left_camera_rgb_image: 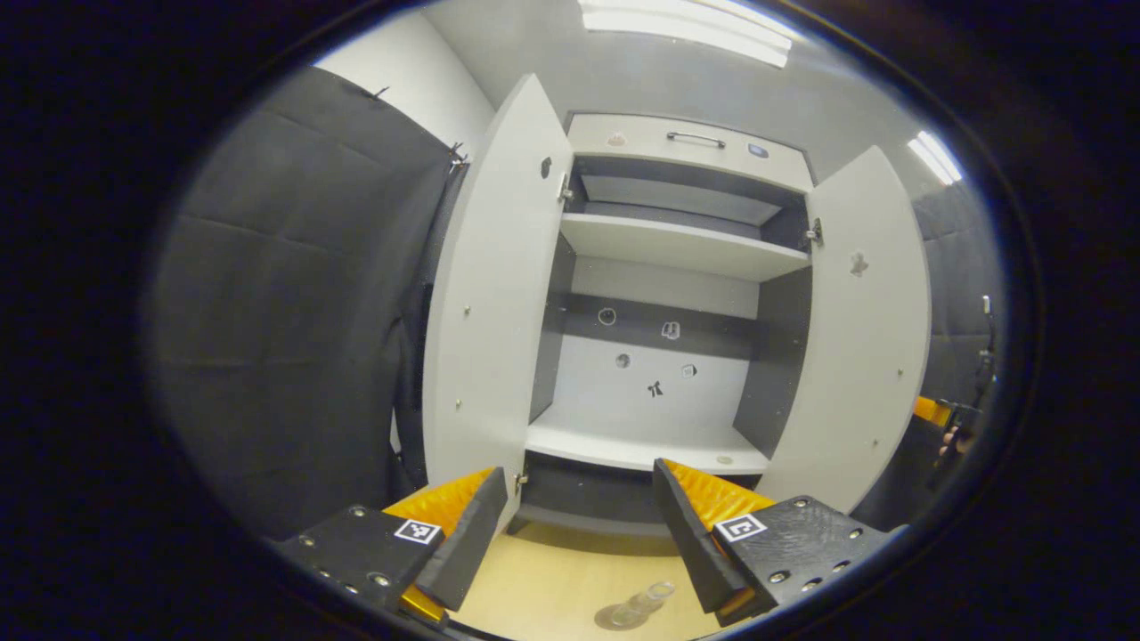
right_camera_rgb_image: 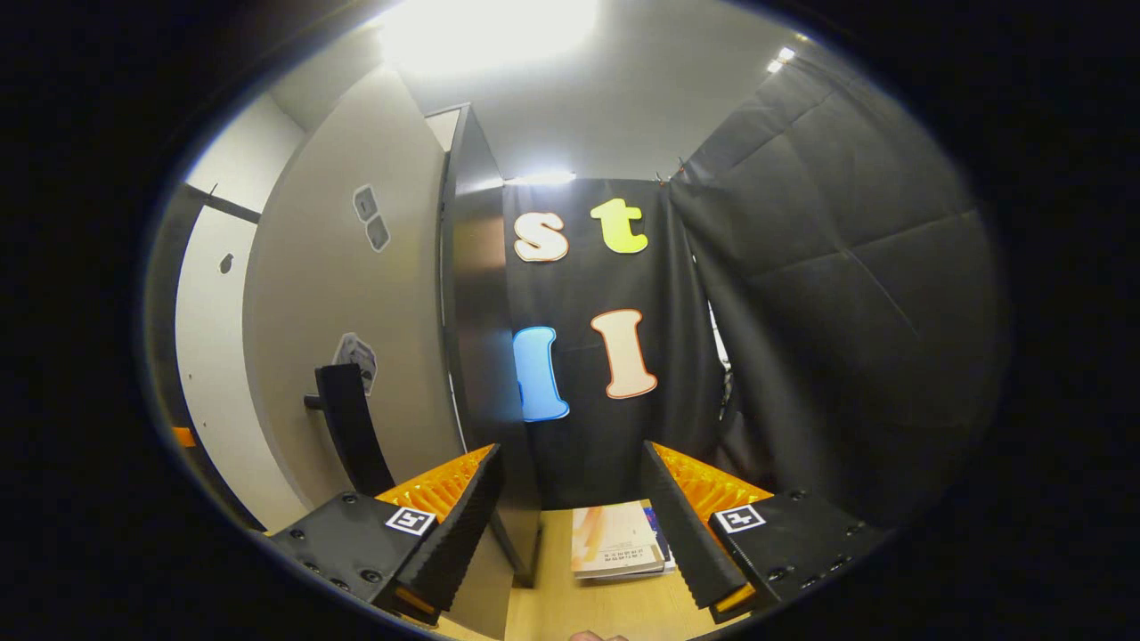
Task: Grasp the bottle in the cabinet with the left hand and place it on the coaster, then close the right door with the right hand and the left door with the left hand.
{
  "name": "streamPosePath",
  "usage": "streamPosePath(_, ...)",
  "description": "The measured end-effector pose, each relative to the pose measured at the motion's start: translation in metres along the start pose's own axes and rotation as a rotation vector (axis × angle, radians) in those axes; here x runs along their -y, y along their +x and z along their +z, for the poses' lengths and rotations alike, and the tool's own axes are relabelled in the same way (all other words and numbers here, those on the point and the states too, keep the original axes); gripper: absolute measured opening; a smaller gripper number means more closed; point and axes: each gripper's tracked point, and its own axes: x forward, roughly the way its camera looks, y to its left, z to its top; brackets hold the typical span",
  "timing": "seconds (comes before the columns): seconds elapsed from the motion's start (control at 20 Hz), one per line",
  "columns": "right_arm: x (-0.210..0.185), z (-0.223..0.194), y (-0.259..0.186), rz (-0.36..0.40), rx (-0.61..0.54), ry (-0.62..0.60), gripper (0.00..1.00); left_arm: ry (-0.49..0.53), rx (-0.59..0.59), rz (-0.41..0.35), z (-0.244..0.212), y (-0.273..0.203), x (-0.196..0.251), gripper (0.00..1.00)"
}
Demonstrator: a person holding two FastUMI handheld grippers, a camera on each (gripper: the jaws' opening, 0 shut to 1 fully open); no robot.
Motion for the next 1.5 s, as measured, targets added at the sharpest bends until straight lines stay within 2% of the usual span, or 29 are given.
streamPosePath(0.05,-0.002,-0.001,0.005,0.018,-0.021,-0.014,0.98,0.021,0.014,0.019,0.006,0.000,-0.006,1.00)
streamPosePath(0.1,-0.002,-0.003,0.009,0.032,-0.049,-0.022,0.93,0.035,0.017,0.031,0.008,0.000,-0.009,1.00)
streamPosePath(0.15,-0.007,-0.003,0.013,0.057,-0.074,-0.017,0.98,0.036,0.012,0.032,0.005,-0.002,-0.010,1.00)
streamPosePath(0.2,-0.012,-0.002,0.016,0.085,-0.090,-0.004,0.98,0.029,0.011,0.027,0.005,-0.004,-0.008,1.00)
streamPosePath(0.25,-0.017,0.002,0.017,0.108,-0.097,0.008,0.98,0.019,0.012,0.025,0.005,-0.007,-0.008,0.95)
streamPosePath(0.3,-0.021,0.006,0.018,0.122,-0.093,0.013,0.98,0.016,0.009,0.025,0.001,-0.008,-0.008,1.00)
streamPosePath(0.35,-0.026,0.008,0.019,0.134,-0.089,0.010,0.98,0.018,0.005,0.031,-0.002,-0.010,-0.008,1.00)
streamPosePath(0.4,-0.031,0.010,0.019,0.144,-0.087,0.005,0.94,0.023,-0.002,0.038,-0.004,-0.014,-0.008,1.00)
streamPosePath(0.45,-0.037,0.010,0.017,0.156,-0.089,0.001,0.98,0.026,-0.006,0.040,-0.007,-0.016,-0.008,1.00)
streamPosePath(0.5,-0.043,0.010,0.016,0.169,-0.094,-0.001,0.98,0.026,-0.009,0.039,-0.009,-0.018,-0.007,1.00)
streamPosePath(0.7,-0.045,0.012,0.015,0.160,-0.084,-0.035,0.96,0.027,-0.019,0.027,-0.016,-0.029,-0.003,1.00)
streamPosePath(0.75,-0.045,0.013,0.014,0.154,-0.081,-0.053,0.96,0.034,-0.021,0.028,-0.017,-0.030,-0.003,0.95)
streamPosePath(0.9,-0.048,0.020,0.013,0.127,-0.046,-0.133,0.96,0.057,-0.019,0.026,-0.017,-0.035,-0.001,0.95)
streamPosePath(0.95,-0.050,0.019,0.013,0.127,-0.049,-0.130,0.96,0.057,-0.018,0.023,-0.018,-0.036,-0.001,0.95)
streamPosePath(1.0,-0.054,0.017,0.015,0.134,-0.058,-0.111,0.96,0.056,-0.017,0.017,-0.017,-0.036,0.001,1.00)
streamPosePath(1.05,-0.057,0.015,0.016,0.143,-0.066,-0.093,0.96,0.056,-0.017,0.012,-0.017,-0.036,0.002,0.95)
streamPosePath(1.1,-0.060,0.014,0.017,0.151,-0.072,-0.079,0.96,0.057,-0.017,0.009,-0.016,-0.034,0.002,1.00)
streamPosePath(1.15,-0.063,0.013,0.018,0.160,-0.074,-0.071,0.96,0.058,-0.018,0.006,-0.016,-0.034,0.001,0.95)
streamPosePath(1.2,-0.068,0.013,0.019,0.167,-0.072,-0.069,0.90,0.058,-0.018,0.003,-0.016,-0.034,0.000,0.95)
streamPosePath(1.25,-0.073,0.013,0.022,0.169,-0.068,-0.070,0.90,0.057,-0.017,-0.001,-0.016,-0.032,-0.001,0.95)
streamPosePath(1.3,-0.080,0.013,0.021,0.171,-0.064,-0.074,0.96,0.057,-0.016,-0.007,-0.014,-0.032,0.000,0.95)
streamPosePath(1.35,-0.089,0.011,0.011,0.175,-0.064,-0.077,0.96,0.058,-0.013,-0.010,-0.014,-0.031,-0.002,1.00)
streamPosePath(1.4,-0.097,0.010,0.005,0.178,-0.066,-0.076,0.96,0.060,-0.006,-0.009,-0.012,-0.030,-0.005,0.95)
streamPosePath(1.45,-0.102,0.010,0.002,0.179,-0.067,-0.073,0.90,0.062,-0.003,-0.010,-0.011,-0.028,-0.008,1.00)
streamPosePath(1.5,-0.108,0.009,0.003,0.179,-0.068,-0.067,0.90,0.063,-0.003,-0.013,-0.010,-0.026,-0.011,1.00)
